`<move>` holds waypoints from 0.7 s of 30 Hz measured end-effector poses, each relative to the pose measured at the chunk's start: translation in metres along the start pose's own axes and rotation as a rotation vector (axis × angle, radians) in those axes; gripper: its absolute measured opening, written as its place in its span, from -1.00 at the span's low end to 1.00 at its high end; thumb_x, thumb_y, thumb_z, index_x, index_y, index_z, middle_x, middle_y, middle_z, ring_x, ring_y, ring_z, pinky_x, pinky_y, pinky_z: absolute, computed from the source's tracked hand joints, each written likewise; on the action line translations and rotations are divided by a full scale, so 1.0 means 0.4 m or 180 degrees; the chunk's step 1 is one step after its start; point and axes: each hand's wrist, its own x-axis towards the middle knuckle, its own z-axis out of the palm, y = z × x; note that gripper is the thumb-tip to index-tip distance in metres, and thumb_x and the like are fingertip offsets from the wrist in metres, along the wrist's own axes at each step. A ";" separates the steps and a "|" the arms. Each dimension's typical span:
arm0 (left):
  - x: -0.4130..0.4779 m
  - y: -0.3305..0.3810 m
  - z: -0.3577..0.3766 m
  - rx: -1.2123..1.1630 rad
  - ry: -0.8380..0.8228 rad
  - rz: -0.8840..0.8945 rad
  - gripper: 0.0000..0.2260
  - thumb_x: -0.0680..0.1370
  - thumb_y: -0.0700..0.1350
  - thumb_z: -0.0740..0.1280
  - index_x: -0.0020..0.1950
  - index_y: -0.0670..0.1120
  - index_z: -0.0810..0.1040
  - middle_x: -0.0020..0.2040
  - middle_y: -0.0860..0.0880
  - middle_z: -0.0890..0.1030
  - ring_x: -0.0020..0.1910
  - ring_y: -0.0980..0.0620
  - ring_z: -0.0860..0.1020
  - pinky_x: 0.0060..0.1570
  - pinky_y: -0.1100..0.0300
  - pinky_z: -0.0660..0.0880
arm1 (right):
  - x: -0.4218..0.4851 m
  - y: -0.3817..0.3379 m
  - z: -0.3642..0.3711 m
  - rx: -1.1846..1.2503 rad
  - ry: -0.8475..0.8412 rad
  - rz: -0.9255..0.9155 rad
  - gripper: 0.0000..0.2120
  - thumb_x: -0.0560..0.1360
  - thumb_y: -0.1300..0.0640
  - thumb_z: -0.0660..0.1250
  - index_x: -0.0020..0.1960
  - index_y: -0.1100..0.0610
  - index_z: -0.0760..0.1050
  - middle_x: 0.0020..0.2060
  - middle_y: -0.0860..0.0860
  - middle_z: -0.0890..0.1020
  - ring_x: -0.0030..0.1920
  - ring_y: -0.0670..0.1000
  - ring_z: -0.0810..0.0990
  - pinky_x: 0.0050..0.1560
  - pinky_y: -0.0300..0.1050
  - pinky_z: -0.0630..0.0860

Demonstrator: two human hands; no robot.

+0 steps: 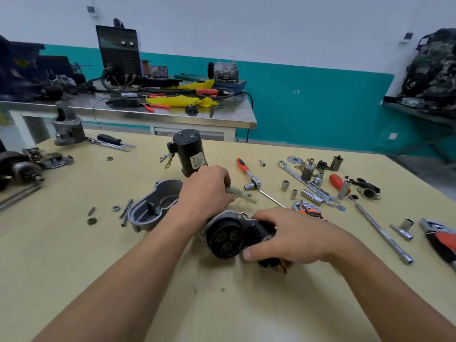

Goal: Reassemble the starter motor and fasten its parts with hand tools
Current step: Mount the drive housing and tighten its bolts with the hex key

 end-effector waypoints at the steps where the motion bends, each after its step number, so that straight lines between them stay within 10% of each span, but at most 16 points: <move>1: 0.000 0.000 -0.001 -0.0064 -0.0011 -0.0005 -0.80 0.43 0.07 0.49 -0.01 0.06 0.60 -0.08 0.00 0.62 -0.16 0.00 0.56 -0.25 0.15 0.41 | 0.001 -0.004 0.006 0.0261 -0.0013 0.0051 -0.69 0.27 -0.14 0.54 -0.07 -0.05 0.57 -0.21 -0.06 0.66 -0.30 -0.15 0.63 -0.36 -0.21 0.57; 16: 0.009 -0.026 -0.031 -0.0559 -0.0413 -0.0079 -0.61 0.36 0.19 0.54 0.05 0.03 0.59 -0.09 0.02 0.66 -0.11 0.06 0.61 -0.03 0.06 0.60 | 0.028 -0.003 0.054 0.1096 0.0954 0.0258 -0.71 0.14 0.05 0.51 -0.19 0.05 0.54 -0.46 -0.04 0.59 -0.49 -0.05 0.54 -0.51 -0.13 0.49; 21: 0.016 -0.038 -0.085 -0.2328 0.0716 -0.0395 -0.71 0.47 0.20 0.46 0.01 0.01 0.65 -0.12 0.11 0.68 -0.14 0.20 0.64 -0.14 0.30 0.54 | 0.019 -0.006 0.025 0.2197 0.1129 0.0082 -0.71 0.28 0.41 0.48 -0.11 0.14 0.53 -0.44 0.00 0.58 -0.52 -0.02 0.53 -0.56 -0.28 0.39</move>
